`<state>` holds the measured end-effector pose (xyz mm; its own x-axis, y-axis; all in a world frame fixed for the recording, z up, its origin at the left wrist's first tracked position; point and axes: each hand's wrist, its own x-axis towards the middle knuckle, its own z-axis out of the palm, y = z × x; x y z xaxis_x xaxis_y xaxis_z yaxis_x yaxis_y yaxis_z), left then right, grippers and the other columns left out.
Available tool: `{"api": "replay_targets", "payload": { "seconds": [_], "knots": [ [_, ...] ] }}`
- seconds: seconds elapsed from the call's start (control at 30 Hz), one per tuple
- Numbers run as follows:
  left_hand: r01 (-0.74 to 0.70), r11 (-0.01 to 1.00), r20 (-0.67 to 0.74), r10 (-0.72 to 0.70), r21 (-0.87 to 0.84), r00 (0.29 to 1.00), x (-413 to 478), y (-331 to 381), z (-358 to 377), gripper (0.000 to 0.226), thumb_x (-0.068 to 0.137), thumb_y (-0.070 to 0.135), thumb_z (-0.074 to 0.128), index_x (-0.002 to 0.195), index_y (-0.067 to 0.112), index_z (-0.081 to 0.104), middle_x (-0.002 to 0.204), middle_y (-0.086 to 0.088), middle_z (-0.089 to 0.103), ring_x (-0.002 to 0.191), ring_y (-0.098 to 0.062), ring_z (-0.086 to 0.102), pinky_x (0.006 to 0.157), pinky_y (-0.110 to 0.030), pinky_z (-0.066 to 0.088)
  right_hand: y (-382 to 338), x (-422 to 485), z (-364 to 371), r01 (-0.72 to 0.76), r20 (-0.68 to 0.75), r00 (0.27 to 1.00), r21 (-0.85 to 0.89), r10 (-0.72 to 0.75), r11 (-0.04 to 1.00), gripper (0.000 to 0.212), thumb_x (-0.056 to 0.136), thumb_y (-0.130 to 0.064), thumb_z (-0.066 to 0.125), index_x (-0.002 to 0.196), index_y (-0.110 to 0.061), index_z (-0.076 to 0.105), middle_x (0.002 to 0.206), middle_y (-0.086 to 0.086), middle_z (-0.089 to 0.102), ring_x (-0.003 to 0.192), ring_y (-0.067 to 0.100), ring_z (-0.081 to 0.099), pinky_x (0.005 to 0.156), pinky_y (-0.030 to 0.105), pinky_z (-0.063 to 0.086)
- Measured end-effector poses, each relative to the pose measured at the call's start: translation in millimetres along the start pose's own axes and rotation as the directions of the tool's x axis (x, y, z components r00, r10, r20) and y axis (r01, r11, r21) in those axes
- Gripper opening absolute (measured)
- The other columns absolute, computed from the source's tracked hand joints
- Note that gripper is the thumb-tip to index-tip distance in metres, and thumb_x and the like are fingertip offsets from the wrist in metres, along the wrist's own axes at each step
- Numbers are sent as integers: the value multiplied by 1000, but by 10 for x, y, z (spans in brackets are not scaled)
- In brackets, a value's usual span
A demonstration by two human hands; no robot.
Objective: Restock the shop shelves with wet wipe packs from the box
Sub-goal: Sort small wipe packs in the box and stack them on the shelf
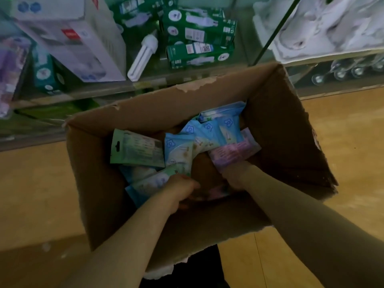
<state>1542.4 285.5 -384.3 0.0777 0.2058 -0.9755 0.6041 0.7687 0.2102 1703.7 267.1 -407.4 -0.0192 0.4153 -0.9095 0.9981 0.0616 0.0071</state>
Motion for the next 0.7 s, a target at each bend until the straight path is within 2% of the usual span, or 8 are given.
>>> {"api": "replay_targets", "payload": {
  "seconds": [0.17,0.3,0.4,0.43,0.47,0.53,0.6,0.7],
  "knots": [
    [61,998,84,-59,-21,995,-22,47,42,31,88,31,65,113,12,59,94,-11,68,84,-23,66,68,-35,56,319,21,-89,94,-114,992,347,-58,933,32,93,-31,55,120,-14,57,120,5,59,109,21,55,88,30,45],
    [65,936,242,21,-345,970,10,126,157,60,66,55,76,112,23,55,120,-14,59,110,-30,58,92,-48,49,347,-156,-184,187,-172,981,709,-90,680,23,92,-21,57,113,-13,65,105,1,65,98,15,61,82,28,52],
    [-7,838,114,82,-545,990,105,122,278,68,61,50,80,119,24,57,119,-12,61,106,-29,60,92,-48,48,241,-284,-229,202,-91,963,866,-253,457,17,96,-21,53,109,-17,63,105,-1,67,99,12,65,83,27,54],
    [-6,813,68,57,-583,996,119,120,275,66,64,46,80,121,23,56,117,-12,62,104,-29,61,88,-45,49,248,-242,-198,207,-83,960,853,-266,479,19,97,-22,52,112,-19,62,111,-2,66,105,13,63,88,29,53],
    [0,797,45,34,-603,998,139,118,250,61,68,42,78,122,21,56,114,-12,61,103,-29,60,83,-41,50,293,-187,-187,230,-96,965,754,-243,615,24,97,-22,51,119,-20,59,122,-2,61,114,16,58,97,34,48],
    [-12,822,12,23,-569,1000,168,97,190,54,73,37,75,120,17,56,110,-12,60,99,-27,59,76,-37,48,417,-15,-150,138,-136,986,332,-97,933,43,95,-16,51,138,-19,45,141,1,44,131,24,42,108,38,36],
    [-42,858,-5,45,-512,999,202,78,132,47,76,34,74,116,18,55,107,-10,60,98,-26,58,76,-37,47,505,148,-64,-1,-295,955,-16,-4,1000,56,94,-12,51,146,-17,31,149,9,32,135,30,34,112,42,30],
    [-70,872,1,80,-485,997,213,64,91,33,79,32,72,104,22,54,105,-8,60,100,-26,59,84,-39,48,506,263,74,-23,-397,917,-152,-40,988,69,93,-14,50,152,-15,14,152,16,19,138,35,26,115,47,19]
  ]
}}
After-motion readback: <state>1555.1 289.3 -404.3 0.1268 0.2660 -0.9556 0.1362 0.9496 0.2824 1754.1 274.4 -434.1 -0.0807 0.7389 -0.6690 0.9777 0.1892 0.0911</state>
